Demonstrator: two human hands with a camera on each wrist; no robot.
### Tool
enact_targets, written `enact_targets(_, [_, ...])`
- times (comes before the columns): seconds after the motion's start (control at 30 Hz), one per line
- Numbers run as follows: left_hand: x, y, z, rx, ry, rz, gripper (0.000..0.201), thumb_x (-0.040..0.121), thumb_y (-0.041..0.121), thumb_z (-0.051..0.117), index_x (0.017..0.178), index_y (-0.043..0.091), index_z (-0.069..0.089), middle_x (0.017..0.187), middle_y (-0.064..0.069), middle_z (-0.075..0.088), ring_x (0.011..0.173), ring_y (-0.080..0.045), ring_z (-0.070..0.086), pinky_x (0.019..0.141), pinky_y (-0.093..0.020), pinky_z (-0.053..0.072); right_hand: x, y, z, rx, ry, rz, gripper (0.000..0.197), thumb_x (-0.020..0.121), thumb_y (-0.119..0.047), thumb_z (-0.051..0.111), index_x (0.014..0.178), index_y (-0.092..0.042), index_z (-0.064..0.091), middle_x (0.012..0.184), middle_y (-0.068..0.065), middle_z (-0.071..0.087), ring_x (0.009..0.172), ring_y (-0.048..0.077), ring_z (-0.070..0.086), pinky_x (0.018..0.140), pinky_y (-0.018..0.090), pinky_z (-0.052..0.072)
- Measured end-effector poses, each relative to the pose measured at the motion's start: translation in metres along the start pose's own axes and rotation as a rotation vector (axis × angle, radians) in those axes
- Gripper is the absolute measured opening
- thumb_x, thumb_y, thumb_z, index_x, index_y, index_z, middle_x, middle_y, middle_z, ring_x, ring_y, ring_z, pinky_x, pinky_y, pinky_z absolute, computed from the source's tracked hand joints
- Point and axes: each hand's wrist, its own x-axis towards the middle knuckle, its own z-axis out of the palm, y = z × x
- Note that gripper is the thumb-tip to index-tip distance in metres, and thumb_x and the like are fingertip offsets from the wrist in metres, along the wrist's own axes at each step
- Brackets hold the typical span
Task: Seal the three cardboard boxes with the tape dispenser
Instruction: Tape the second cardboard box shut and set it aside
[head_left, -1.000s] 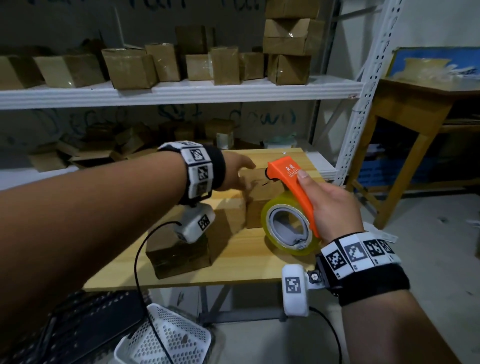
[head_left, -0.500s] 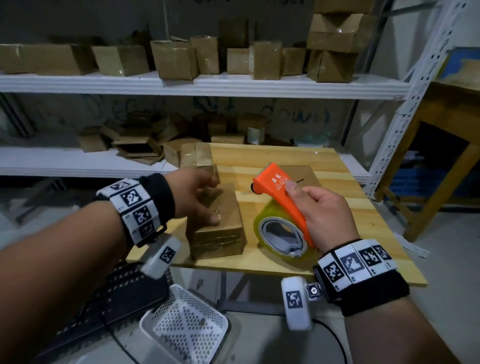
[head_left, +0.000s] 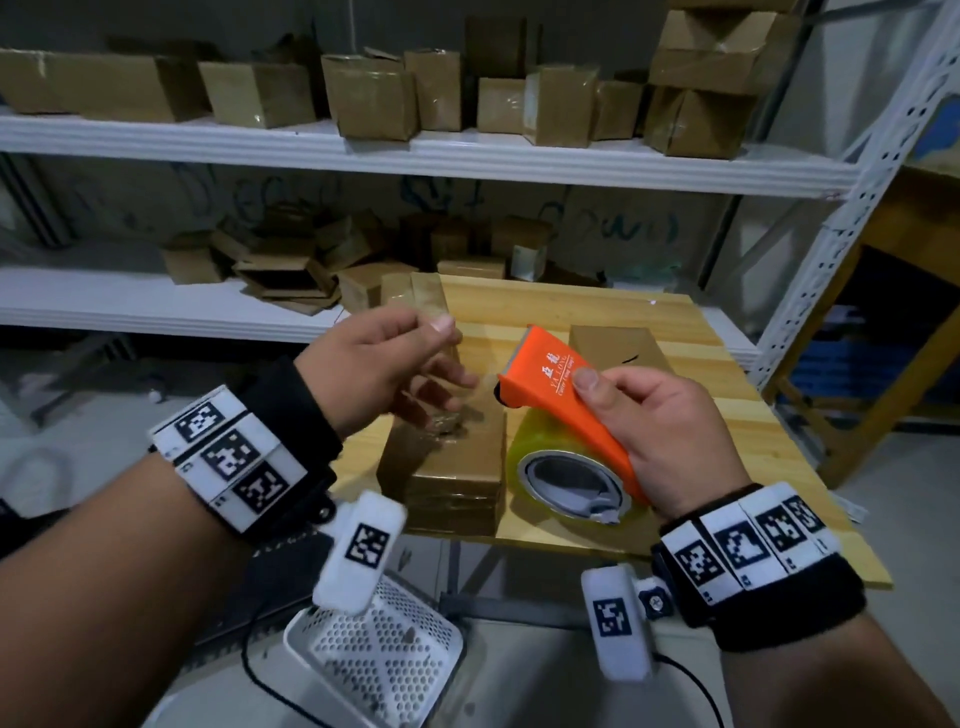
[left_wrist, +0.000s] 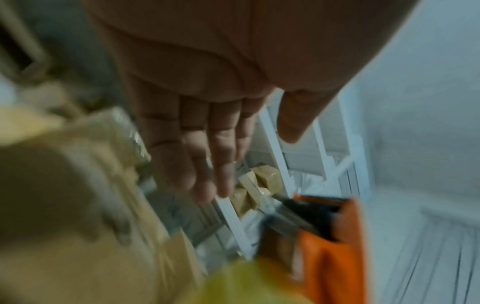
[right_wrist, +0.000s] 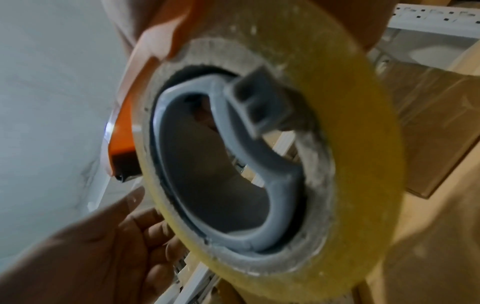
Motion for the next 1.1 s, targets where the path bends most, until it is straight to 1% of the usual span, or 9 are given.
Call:
enact_targets(0.1, [-0.012,-0.006,0.008,-0.185,-0.069,-0.124,0.056,0.080,0.043,0.064,0.120,0.004,0.058,0.081,-0.015,0.071,0.072,-0.034,0.068,0.053,-0.035,0.058,-0.001,-0.002,0.007,-0.056,-0.029,-0.040,0.036,0.078,-0.049,0.068,0.088,-0.015,0.074,0.070,-0.005,0.077,0.059,0.006,0.072,0.054,0.014,0.053])
enact_targets(0.2, [-0.015,-0.018,0.008,-0.303,-0.092,-0.113,0.053,0.084,0.034,0.066,0.123,-0.001,0.060,0.084,-0.019,0.069,0.065,-0.028,0.065,0.047,-0.030,0.056,-0.002,-0.001,0.011,-0.113,-0.048,-0.059,0.036,0.075,-0.051,0.069,0.087,-0.018,0.075,0.073,-0.008,0.078,0.063,0.005,0.073,0.056,0.015,0.054])
enact_targets(0.43, [-0.012,-0.042,0.005,-0.301,-0.089,-0.166,0.028,0.073,0.028,0.075,0.093,0.009,0.080,0.068,-0.012,0.064,0.057,-0.018,0.057,0.046,-0.022,0.050,-0.006,0.004,0.014,-0.176,-0.064,-0.106,0.031,0.073,-0.051,0.072,0.085,-0.022,0.076,0.081,-0.009,0.080,0.070,0.005,0.075,0.061,0.017,0.056])
enact_targets(0.6, [-0.014,-0.047,0.003,-0.419,-0.157,-0.248,0.019,0.071,0.024,0.073,0.080,0.008,0.079,0.065,-0.011,0.060,0.051,-0.012,0.056,0.043,-0.018,0.052,-0.008,0.003,0.017,-0.207,-0.071,-0.144,0.030,0.074,-0.053,0.076,0.085,-0.025,0.076,0.081,-0.014,0.079,0.071,0.001,0.073,0.060,0.013,0.053])
enact_targets(0.7, [-0.015,-0.047,0.004,-0.331,-0.110,-0.188,0.013,0.070,0.026,0.074,0.071,0.013,0.074,0.070,-0.017,0.062,0.054,-0.020,0.059,0.046,-0.021,0.054,-0.008,0.004,0.019,-0.227,-0.068,-0.148,0.031,0.071,-0.054,0.073,0.084,-0.026,0.076,0.083,-0.013,0.079,0.072,0.002,0.074,0.062,0.014,0.054])
enact_targets(0.77, [-0.017,-0.047,0.005,-0.215,-0.051,-0.108,0.019,0.074,0.027,0.073,0.077,0.009,0.069,0.073,-0.018,0.065,0.055,-0.021,0.062,0.046,-0.025,0.054,-0.008,0.004,0.019,-0.263,-0.069,-0.155,0.031,0.071,-0.057,0.072,0.083,-0.028,0.076,0.083,-0.016,0.078,0.074,0.002,0.073,0.063,0.014,0.054])
enact_targets(0.87, [-0.020,-0.047,0.009,-0.005,0.026,0.007,0.025,0.081,0.034,0.067,0.083,0.009,0.065,0.063,-0.010,0.066,0.050,-0.015,0.060,0.044,-0.029,0.047,-0.007,0.002,0.019,-0.292,-0.058,-0.165,0.027,0.070,-0.056,0.072,0.080,-0.031,0.075,0.079,-0.020,0.077,0.072,-0.001,0.071,0.061,0.010,0.051])
enact_targets(1.0, [-0.024,-0.048,0.009,0.264,0.161,0.118,0.018,0.094,0.025,0.068,0.079,0.015,0.068,0.053,0.003,0.064,0.046,-0.007,0.055,0.047,-0.026,0.045,-0.004,0.001,0.017,-0.343,-0.067,-0.172,0.027,0.070,-0.058,0.073,0.076,-0.031,0.075,0.076,-0.020,0.075,0.070,0.000,0.070,0.059,0.010,0.049])
enact_targets(1.1, [-0.025,-0.049,0.010,0.432,0.217,0.198,0.019,0.094,0.029,0.069,0.076,0.021,0.069,0.060,0.000,0.068,0.050,-0.011,0.059,0.050,-0.030,0.049,-0.001,0.002,0.014,-0.376,-0.077,-0.153,0.033,0.069,-0.061,0.072,0.078,-0.029,0.077,0.079,-0.017,0.077,0.072,0.004,0.071,0.060,0.012,0.051])
